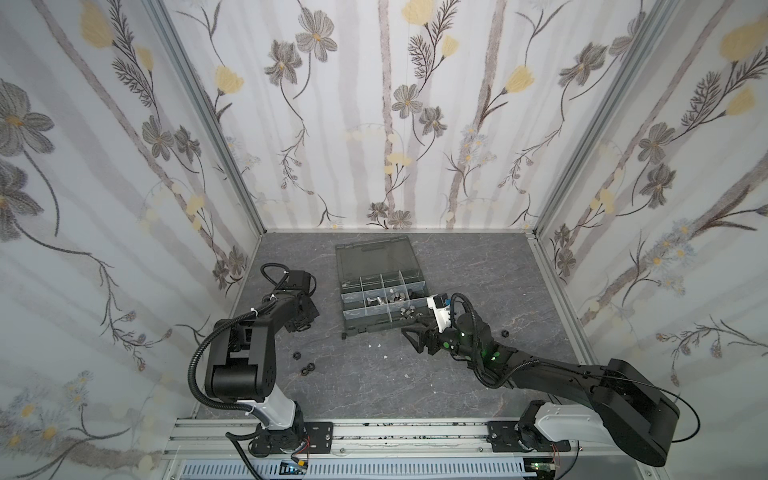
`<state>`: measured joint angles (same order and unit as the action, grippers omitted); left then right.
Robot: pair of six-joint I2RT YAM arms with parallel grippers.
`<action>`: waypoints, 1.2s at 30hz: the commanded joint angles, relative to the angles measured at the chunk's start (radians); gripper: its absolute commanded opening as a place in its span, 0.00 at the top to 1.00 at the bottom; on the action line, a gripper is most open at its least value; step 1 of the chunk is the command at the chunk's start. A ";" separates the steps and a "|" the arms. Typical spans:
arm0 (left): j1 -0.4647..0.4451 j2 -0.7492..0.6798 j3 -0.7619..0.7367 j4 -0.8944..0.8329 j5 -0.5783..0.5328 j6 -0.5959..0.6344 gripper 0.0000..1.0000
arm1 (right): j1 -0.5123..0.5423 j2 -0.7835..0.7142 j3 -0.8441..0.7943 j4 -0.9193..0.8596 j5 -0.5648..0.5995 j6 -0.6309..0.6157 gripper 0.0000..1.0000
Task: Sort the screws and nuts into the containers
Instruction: 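Close the left gripper on the black nut on the table, then carry the black nut over the box and drop it in the nearest compartment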
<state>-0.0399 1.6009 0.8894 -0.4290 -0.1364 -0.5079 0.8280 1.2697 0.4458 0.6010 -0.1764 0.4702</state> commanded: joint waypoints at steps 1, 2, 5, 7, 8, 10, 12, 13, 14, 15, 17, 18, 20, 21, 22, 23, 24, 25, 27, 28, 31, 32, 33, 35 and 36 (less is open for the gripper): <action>-0.041 -0.036 0.030 -0.042 0.001 -0.013 0.82 | 0.000 0.002 -0.004 0.040 -0.001 0.007 0.12; -0.062 -0.048 0.040 -0.053 0.003 -0.020 0.82 | -0.032 0.003 -0.004 0.040 -0.002 0.010 0.12; -0.123 -0.067 0.073 -0.079 0.002 -0.035 0.82 | -0.039 0.004 -0.008 0.044 -0.004 0.014 0.12; -0.164 -0.067 0.097 -0.101 -0.008 -0.045 0.82 | -0.042 0.004 -0.009 0.045 -0.005 0.017 0.12; -0.186 -0.067 0.108 -0.110 -0.012 -0.050 0.82 | -0.043 0.004 -0.010 0.046 -0.006 0.017 0.12; -0.224 -0.070 0.126 -0.121 -0.015 -0.064 0.82 | -0.045 0.001 -0.013 0.046 -0.005 0.019 0.12; -0.270 -0.073 0.146 -0.131 -0.020 -0.077 0.82 | -0.049 -0.002 -0.016 0.046 -0.005 0.020 0.12; -0.293 -0.071 0.157 -0.137 -0.021 -0.083 0.82 | -0.049 -0.003 -0.017 0.046 -0.002 0.020 0.12; -0.315 -0.068 0.169 -0.145 -0.024 -0.090 0.82 | -0.052 -0.004 -0.018 0.047 -0.002 0.021 0.12; -0.332 -0.067 0.178 -0.150 -0.028 -0.097 0.82 | -0.052 -0.004 -0.019 0.046 -0.003 0.022 0.12; -0.370 -0.064 0.197 -0.160 -0.034 -0.107 0.82 | -0.055 -0.004 -0.021 0.048 -0.002 0.023 0.12; -0.386 -0.062 0.204 -0.163 -0.037 -0.112 0.82 | -0.055 -0.004 -0.021 0.049 -0.003 0.024 0.12; -0.422 -0.056 0.217 -0.169 -0.042 -0.123 0.82 | -0.056 -0.004 -0.021 0.048 -0.002 0.025 0.12; -0.438 -0.051 0.220 -0.174 -0.047 -0.128 0.82 | -0.058 -0.004 -0.022 0.049 -0.002 0.025 0.12; -0.455 -0.044 0.224 -0.178 -0.052 -0.133 0.82 | -0.057 -0.005 -0.022 0.048 -0.002 0.025 0.12; -0.470 -0.039 0.224 -0.178 -0.053 -0.140 0.82 | -0.058 -0.006 -0.022 0.048 -0.002 0.025 0.12; -0.483 -0.037 0.224 -0.177 -0.052 -0.145 0.82 | -0.058 -0.007 -0.023 0.048 -0.002 0.025 0.12; -0.496 -0.031 0.221 -0.174 -0.052 -0.150 0.82 | -0.059 -0.007 -0.022 0.048 -0.001 0.025 0.12; -0.523 -0.024 0.216 -0.175 -0.062 -0.158 0.83 | -0.061 -0.007 -0.022 0.048 -0.001 0.026 0.12; -0.535 -0.020 0.213 -0.173 -0.067 -0.162 0.83 | -0.061 -0.007 -0.023 0.048 -0.001 0.026 0.12; -0.558 -0.013 0.199 -0.167 -0.060 -0.173 0.83 | -0.061 -0.006 -0.023 0.048 -0.001 0.028 0.12; -0.561 -0.012 0.195 -0.162 -0.060 -0.176 0.83 | -0.061 -0.006 -0.023 0.048 0.000 0.028 0.12; -0.563 -0.010 0.194 -0.158 -0.061 -0.178 0.83 | -0.061 -0.004 -0.023 0.048 -0.001 0.028 0.12; -0.566 -0.003 0.194 -0.151 -0.056 -0.177 0.82 | -0.063 -0.004 -0.022 0.048 0.001 0.027 0.12; -0.565 0.002 0.195 -0.148 -0.056 -0.174 0.82 | -0.062 -0.005 -0.023 0.046 0.004 0.025 0.12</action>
<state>-0.6033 1.5929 1.0855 -0.5926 -0.1730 -0.6621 0.7662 1.2686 0.4244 0.6086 -0.1768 0.4957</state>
